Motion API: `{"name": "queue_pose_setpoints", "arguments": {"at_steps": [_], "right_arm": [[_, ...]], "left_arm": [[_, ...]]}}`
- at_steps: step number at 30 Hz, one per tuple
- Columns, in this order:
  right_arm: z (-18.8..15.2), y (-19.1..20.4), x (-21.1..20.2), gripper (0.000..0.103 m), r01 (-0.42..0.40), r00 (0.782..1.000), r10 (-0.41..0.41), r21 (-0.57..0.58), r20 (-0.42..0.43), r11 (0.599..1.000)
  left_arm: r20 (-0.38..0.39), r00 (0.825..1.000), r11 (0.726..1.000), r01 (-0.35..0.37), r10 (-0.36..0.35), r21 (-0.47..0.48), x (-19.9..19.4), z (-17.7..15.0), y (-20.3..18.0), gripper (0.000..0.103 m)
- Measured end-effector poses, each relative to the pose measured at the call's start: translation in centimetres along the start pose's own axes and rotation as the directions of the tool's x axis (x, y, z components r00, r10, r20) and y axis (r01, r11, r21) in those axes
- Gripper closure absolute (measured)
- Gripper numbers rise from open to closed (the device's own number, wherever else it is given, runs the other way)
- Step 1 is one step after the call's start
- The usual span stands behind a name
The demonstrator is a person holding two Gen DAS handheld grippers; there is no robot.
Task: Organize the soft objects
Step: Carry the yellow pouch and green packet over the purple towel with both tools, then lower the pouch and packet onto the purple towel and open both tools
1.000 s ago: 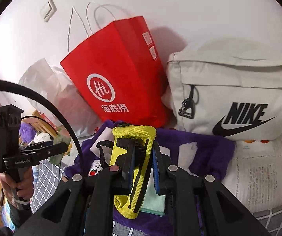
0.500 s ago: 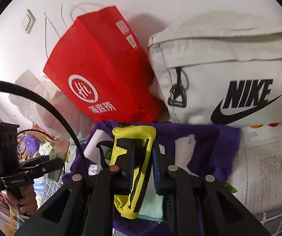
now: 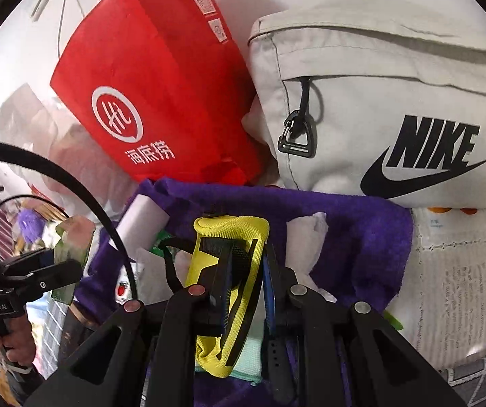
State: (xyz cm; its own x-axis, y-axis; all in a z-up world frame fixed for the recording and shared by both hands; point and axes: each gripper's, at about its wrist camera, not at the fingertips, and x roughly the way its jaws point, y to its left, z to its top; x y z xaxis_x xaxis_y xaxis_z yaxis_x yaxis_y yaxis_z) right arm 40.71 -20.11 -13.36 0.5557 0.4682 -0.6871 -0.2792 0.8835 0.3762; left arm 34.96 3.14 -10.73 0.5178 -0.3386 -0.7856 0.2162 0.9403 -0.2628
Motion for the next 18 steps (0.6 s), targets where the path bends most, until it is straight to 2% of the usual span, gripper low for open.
{"name": "queue_pose_setpoints", "arguments": {"at_steps": [10, 12, 14, 16, 18], "right_arm": [[-0.3, 0.3, 0.0, 0.081, 0.057, 0.998, -0.058, -0.054, -0.030, 0.997], [-0.3, 0.3, -0.1, 0.076, 0.060, 0.997, -0.062, -0.055, -0.035, 0.997], [-0.3, 0.3, -0.3, 0.064, 0.085, 0.996, -0.087, -0.062, -0.030, 0.994], [-0.3, 0.4, -0.5, 0.056, 0.106, 0.994, -0.108, -0.069, -0.029, 0.992], [-0.2, 0.4, -0.9, 0.056, 0.116, 0.993, -0.117, -0.072, -0.019, 0.991]], "left_arm": [[-0.054, 0.998, 1.000, -0.024, 0.023, -0.015, 2.8, -0.5, -0.5, 0.043], [-0.056, 0.998, 0.999, -0.034, 0.033, -0.013, 3.0, -0.6, -0.5, 0.043], [-0.056, 0.997, 0.999, -0.044, 0.043, -0.011, 3.2, -0.6, -0.5, 0.043], [-0.060, 0.997, 0.999, -0.048, 0.047, -0.013, 3.4, -0.6, -0.5, 0.043], [-0.063, 0.997, 0.999, -0.045, 0.044, -0.014, 3.5, -0.6, -0.5, 0.043]]}}
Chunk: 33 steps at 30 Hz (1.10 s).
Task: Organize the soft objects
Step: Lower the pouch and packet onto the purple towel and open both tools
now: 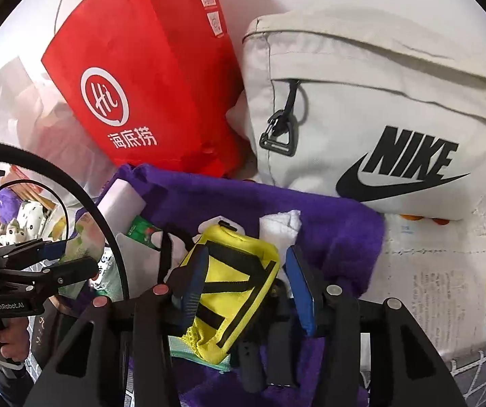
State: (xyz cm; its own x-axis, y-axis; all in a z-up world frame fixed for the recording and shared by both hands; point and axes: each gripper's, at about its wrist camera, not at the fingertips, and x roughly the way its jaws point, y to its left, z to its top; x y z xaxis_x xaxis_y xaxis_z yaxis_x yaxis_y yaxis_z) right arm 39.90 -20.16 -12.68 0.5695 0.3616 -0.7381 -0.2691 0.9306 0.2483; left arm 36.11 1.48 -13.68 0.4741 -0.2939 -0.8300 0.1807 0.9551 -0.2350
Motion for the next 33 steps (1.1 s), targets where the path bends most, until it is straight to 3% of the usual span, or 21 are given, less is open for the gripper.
{"name": "queue_pose_setpoints", "arguments": {"at_steps": [27, 31, 33], "right_arm": [[-0.1, 1.1, -0.8, 0.050, 0.035, 0.999, -0.036, -0.060, -0.019, 0.998], [-0.2, 0.9, -0.5, 0.040, 0.068, 0.997, -0.070, -0.055, -0.024, 0.996], [-0.2, 0.6, -0.2, 0.039, 0.072, 0.997, -0.074, -0.045, -0.037, 0.996]], "left_arm": [[-0.087, 0.996, 1.000, -0.025, 0.023, -0.014, 3.5, -0.3, -0.9, 0.041], [-0.075, 0.997, 0.999, -0.019, 0.017, -0.027, 3.4, -0.1, -1.1, 0.022], [-0.059, 0.998, 0.999, -0.036, 0.034, -0.031, 3.1, 0.0, -1.1, 0.020]]}}
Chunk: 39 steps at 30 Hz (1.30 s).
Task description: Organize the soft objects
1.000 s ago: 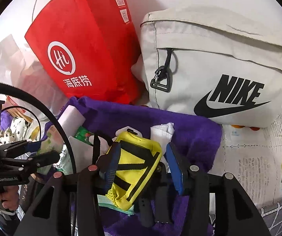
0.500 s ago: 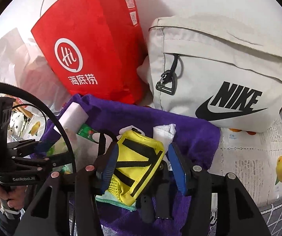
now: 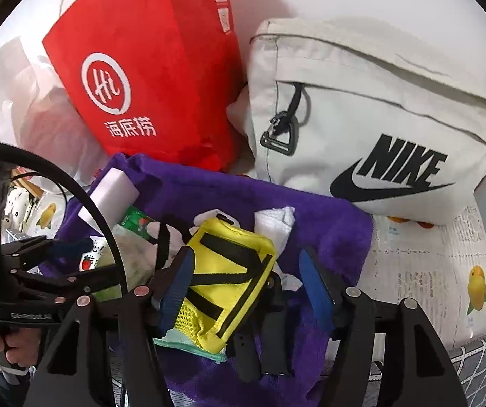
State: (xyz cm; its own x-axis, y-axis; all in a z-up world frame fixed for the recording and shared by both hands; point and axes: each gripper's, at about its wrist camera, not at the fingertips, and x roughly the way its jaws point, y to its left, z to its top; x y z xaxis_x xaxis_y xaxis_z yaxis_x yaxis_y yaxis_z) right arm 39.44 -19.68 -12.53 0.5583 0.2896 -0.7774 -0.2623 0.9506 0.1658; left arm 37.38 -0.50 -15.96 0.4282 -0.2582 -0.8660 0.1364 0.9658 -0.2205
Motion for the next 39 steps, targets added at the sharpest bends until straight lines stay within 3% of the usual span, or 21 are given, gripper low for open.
{"name": "queue_pose_setpoints", "arguments": {"at_steps": [6, 14, 18, 22, 29, 33, 37, 39], "right_arm": [[0.0, -0.3, 0.7, 0.036, 0.018, 0.999, -0.018, 0.016, -0.033, 1.000], [-0.1, 0.8, 0.0, 0.010, 0.074, 0.997, -0.074, 0.013, -0.033, 0.997], [-0.6, 1.7, -1.5, 0.005, 0.095, 0.995, -0.095, 0.016, -0.001, 0.995], [-1.8, 2.4, -3.8, 0.000, 0.064, 0.998, -0.065, 0.035, 0.003, 0.997], [-5.8, 3.6, -10.9, 0.000, 0.134, 0.990, -0.135, 0.022, 0.033, 0.991], [-8.7, 4.3, -15.8, 0.000, 0.139, 0.987, -0.143, 0.049, 0.077, 0.989], [-11.7, 5.3, -19.9, 0.000, 0.101, 0.990, -0.109, 0.092, 0.091, 0.991], [-13.0, 6.0, -21.2, 0.000, 0.099, 0.989, -0.108, 0.096, 0.097, 0.991]], "left_arm": [[0.018, 0.998, 0.998, -0.065, 0.065, 0.012, -1.1, 0.1, -0.4, 0.012], [0.020, 0.992, 0.992, -0.124, 0.124, 0.015, -3.6, 0.0, -1.4, 0.011], [0.049, 0.987, 0.987, -0.155, 0.154, 0.031, -6.3, -0.3, -2.1, 0.011], [0.098, 0.980, 0.983, -0.178, 0.174, 0.034, -9.6, -0.8, -2.7, 0.011], [0.257, 0.941, 0.973, -0.229, 0.220, 0.004, -17.3, -3.7, -4.4, 0.010], [0.252, 0.938, 0.968, -0.249, 0.236, 0.020, -20.0, -6.9, -4.7, 0.009], [0.268, 0.913, 0.946, -0.325, 0.309, 0.016, -21.4, -10.5, -4.7, 0.009], [0.255, 0.915, 0.945, -0.327, 0.314, 0.010, -21.9, -12.7, -4.6, 0.009]]}}
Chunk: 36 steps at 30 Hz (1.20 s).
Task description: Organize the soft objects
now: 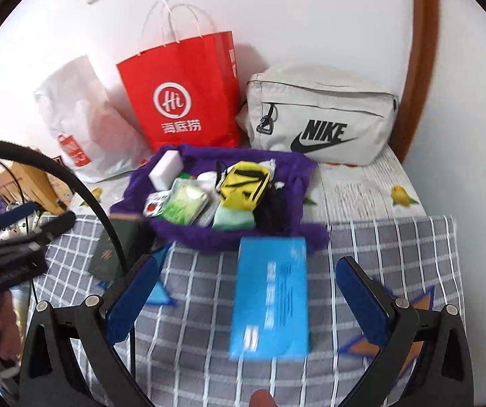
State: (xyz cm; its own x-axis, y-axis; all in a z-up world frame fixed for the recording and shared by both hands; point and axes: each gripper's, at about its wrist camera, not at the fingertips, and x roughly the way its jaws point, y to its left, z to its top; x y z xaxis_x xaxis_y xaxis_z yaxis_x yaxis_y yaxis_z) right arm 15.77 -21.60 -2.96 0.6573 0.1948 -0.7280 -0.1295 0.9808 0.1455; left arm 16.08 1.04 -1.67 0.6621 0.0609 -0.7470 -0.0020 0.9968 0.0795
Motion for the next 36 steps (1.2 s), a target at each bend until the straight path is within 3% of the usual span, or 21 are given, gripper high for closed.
{"name": "queue_pose_setpoints", "arguments": {"at_steps": [5, 13, 26, 30, 36], "right_arm": [[-3.8, 1.9, -3.4, 0.000, -0.011, 1.000, 0.011, -0.057, 0.011, 0.998], [-7.9, 3.6, -6.1, 0.000, -0.041, 0.999, 0.042, -0.082, 0.018, 0.996], [-9.2, 3.0, -6.4, 0.000, -0.038, 0.999, 0.038, -0.034, 0.001, 0.999], [-9.2, 2.8, -6.5, 0.000, -0.028, 1.000, 0.028, -0.018, 0.002, 0.999], [-9.4, 2.5, -6.8, 0.000, -0.013, 1.000, 0.013, -0.013, 0.002, 1.000]], "left_arm": [[0.002, 0.999, 0.998, 0.050, -0.050, -0.044, -3.9, -4.3, 0.7, 0.009], [0.017, 0.999, 0.998, 0.030, -0.029, -0.054, -8.5, -9.2, 0.5, 0.009], [0.040, 0.999, 1.000, -0.014, 0.014, -0.001, -10.8, -10.6, -1.1, 0.009], [0.042, 0.999, 1.000, 0.022, -0.022, 0.008, -11.0, -10.6, -1.7, 0.009], [0.052, 0.999, 1.000, 0.012, -0.013, 0.012, -11.3, -10.5, -2.1, 0.009]]}}
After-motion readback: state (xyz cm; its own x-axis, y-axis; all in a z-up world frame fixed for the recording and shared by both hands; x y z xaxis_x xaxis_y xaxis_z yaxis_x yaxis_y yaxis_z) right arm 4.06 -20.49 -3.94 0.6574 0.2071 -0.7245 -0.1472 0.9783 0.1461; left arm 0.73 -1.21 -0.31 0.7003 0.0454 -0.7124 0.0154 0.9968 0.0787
